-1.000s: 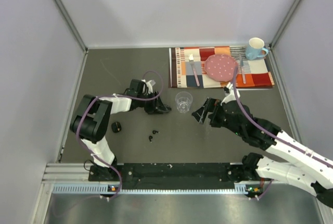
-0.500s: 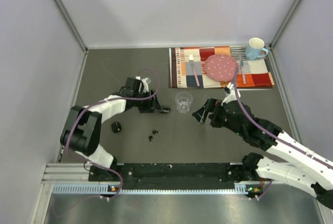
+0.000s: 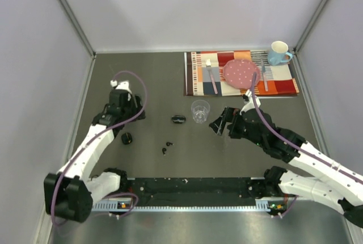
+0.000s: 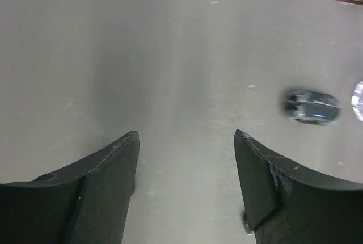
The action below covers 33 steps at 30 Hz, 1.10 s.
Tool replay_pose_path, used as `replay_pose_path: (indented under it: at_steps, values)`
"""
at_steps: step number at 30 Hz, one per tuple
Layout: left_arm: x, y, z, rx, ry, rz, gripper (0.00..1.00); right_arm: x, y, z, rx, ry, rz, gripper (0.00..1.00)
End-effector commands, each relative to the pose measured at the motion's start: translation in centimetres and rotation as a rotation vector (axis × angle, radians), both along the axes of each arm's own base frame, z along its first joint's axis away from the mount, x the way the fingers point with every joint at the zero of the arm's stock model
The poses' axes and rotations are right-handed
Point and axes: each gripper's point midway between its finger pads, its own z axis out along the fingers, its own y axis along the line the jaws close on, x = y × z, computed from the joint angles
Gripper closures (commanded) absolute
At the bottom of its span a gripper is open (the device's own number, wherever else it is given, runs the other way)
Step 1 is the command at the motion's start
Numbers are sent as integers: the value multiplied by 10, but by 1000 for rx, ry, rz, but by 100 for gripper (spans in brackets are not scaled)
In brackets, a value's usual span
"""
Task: Insert the wireless bluetooth earbuds into the charging case
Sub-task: Pick up the charging case at the center of the board.
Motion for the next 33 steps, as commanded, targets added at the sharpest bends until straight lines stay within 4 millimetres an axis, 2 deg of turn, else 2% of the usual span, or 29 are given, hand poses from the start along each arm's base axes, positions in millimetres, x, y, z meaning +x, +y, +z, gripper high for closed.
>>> replay_pose_path:
  at_steps: [1, 5, 6, 11, 15, 21, 26, 31, 33]
  values:
    - [-24, 46, -14, 74, 31, 143, 27, 4, 3, 12, 16, -33, 11, 1]
    - [-35, 56, -27, 36, 107, 202, 24, 5, 3, 11, 12, -33, 12, 1]
    - [-36, 57, -32, 35, 135, 208, 19, 5, 3, 11, 12, -34, 14, 1]
    - [-44, 77, -48, 96, 217, 326, 11, 4, 3, 12, 19, -32, 13, 1]
    - [-45, 80, -54, 107, 254, 344, 12, 4, 0, 11, 21, -32, 5, 1]
    - [-48, 86, -68, 133, 348, 382, 21, 5, -1, 8, 20, -27, -6, 1]
    - [-50, 81, -80, 120, 409, 357, 22, 5, -1, 6, 14, -26, -10, 1]
    - [-50, 82, -82, 133, 423, 359, 25, 6, -2, 6, 12, -26, -14, 1]
    - [-50, 76, -86, 112, 439, 321, 26, 6, -3, 6, 10, -27, -13, 1]
